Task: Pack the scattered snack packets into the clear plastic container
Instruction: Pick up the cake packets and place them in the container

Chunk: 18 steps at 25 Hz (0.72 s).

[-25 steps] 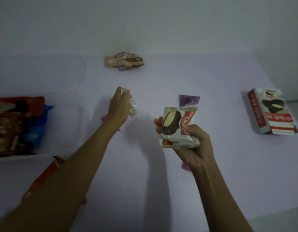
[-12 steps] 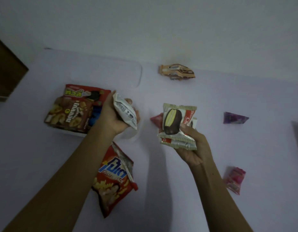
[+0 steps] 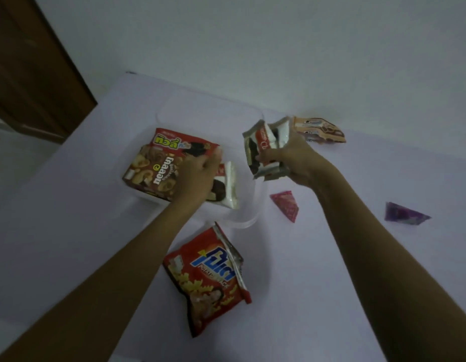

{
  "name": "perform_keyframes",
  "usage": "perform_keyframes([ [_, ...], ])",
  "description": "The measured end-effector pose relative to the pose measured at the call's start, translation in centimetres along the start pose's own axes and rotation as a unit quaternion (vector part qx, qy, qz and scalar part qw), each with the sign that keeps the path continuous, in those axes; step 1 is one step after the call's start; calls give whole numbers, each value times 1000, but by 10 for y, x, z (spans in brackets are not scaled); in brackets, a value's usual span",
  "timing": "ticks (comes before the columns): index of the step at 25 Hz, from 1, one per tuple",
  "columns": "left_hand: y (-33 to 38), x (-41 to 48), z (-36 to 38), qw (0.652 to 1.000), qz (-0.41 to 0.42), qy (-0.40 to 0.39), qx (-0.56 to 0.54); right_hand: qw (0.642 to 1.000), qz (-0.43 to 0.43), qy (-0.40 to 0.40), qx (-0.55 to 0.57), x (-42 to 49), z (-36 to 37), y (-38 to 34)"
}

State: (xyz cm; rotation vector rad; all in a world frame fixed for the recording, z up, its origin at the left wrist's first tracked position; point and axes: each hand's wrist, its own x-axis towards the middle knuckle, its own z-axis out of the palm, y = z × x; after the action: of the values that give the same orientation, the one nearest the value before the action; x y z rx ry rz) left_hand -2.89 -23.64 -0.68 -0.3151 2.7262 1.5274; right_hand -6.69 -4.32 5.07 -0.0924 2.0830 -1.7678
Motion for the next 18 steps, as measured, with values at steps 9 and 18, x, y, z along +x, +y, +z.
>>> perform_keyframes([
  [9, -34, 1, 2, 947, 176, -182, 195, 956, 47, -124, -261, 47, 4, 20],
  [18, -28, 3, -4, 946, 135, -239, 175, 917, 30, -136, -372, 61, 16, 22],
])
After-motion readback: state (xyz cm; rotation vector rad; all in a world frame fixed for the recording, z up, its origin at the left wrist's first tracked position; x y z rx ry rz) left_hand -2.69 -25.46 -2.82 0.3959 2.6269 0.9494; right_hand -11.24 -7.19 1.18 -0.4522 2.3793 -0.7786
